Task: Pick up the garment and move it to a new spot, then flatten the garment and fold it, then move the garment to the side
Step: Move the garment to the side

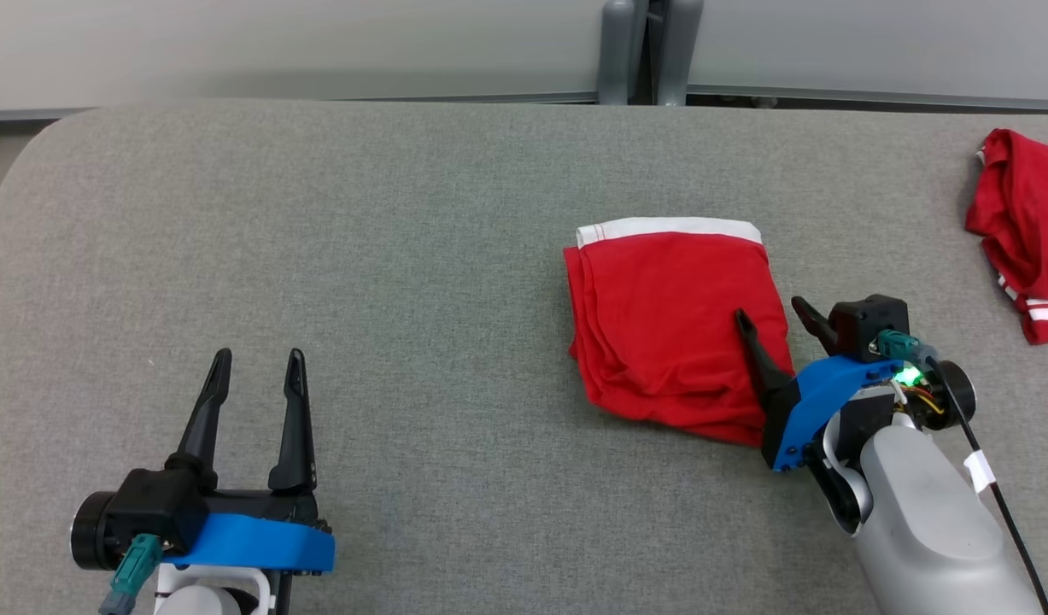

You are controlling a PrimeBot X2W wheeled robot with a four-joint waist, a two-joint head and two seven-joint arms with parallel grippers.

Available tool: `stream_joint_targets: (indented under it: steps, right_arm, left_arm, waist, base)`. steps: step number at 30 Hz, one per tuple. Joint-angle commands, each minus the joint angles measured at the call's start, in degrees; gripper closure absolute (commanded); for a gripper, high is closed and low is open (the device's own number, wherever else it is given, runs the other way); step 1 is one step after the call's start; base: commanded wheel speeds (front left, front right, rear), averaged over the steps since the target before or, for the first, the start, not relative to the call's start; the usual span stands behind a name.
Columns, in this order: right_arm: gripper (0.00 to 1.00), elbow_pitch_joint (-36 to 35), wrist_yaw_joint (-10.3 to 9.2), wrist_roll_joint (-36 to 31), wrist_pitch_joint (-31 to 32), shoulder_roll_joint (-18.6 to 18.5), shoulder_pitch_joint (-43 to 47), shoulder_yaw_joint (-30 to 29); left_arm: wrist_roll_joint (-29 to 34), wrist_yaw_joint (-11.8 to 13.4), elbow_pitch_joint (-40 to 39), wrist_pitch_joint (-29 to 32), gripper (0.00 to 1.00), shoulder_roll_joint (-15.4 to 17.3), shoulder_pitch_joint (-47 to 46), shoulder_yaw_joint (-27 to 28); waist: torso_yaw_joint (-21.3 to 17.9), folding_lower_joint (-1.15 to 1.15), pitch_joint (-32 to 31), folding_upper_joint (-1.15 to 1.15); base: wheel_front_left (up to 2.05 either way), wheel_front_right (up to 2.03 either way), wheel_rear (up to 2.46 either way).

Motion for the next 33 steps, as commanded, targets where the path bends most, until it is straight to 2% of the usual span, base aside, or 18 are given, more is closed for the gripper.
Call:
stream_joint_targets:
  steps: [1, 10, 11, 12, 14, 21, 33]
  right_arm:
    - [0.00, 0.42, -0.03, 0.34, -0.27, -0.31, -0.73, 0.14]
    - [0.00, 6.87, -0.03, 2.40, 0.18, 0.01, -0.02, 1.52]
    - [0.22, 7.32, -0.02, 2.82, 0.15, 0.16, -0.01, 2.10]
    - [0.64, 7.64, -0.02, 3.33, -0.03, 0.27, 0.00, 2.62]
    - [1.00, 7.94, -0.02, 4.40, -0.62, 0.38, -0.13, 3.43]
    - [1.00, 7.40, -0.07, 6.26, -5.73, -1.89, -1.53, 4.92]
    - [1.00, 5.56, -0.03, 7.46, -10.06, -6.42, -1.73, 6.15]
  left_arm:
    - [-0.10, 0.31, -0.03, -0.14, 0.00, 0.19, -0.76, -0.08]
    - [-0.39, 0.51, 0.21, -0.14, 0.00, 0.20, -1.50, -0.58]
    - [-0.44, 0.52, 0.28, -0.14, 0.00, 0.20, -1.51, -0.57]
    - [-0.47, 0.57, 0.34, -0.14, 0.00, 0.20, -1.52, -0.54]
    - [-0.49, 0.58, 0.39, -0.14, 0.00, 0.20, -1.53, -0.44]
    - [-0.26, 0.70, -0.12, -0.14, 0.00, 0.19, -1.09, -0.23]
    - [1.68, -0.52, -0.45, -0.14, 0.00, 0.20, -2.97, 1.04]
  waist:
    - [0.42, -0.01, 0.50, 0.00]
    - [1.01, -0.01, 1.56, 0.00]
    - [1.00, -0.01, 1.58, 0.00]
    - [0.96, -0.01, 1.59, 0.00]
    - [0.80, -0.01, 1.60, 0.00]
    - [-1.34, -0.01, 2.19, 0.00]
    - [-11.32, -0.01, 4.53, 0.00]
  base:
    - [0.00, 0.00, 0.00]
    - [0.00, 0.00, 0.00]
    - [0.00, 0.00, 0.00]
    - [0.00, 0.00, 0.00]
    - [0.00, 0.00, 0.00]
    - [0.00, 0.00, 0.00]
    - [0.00, 0.00, 0.00]
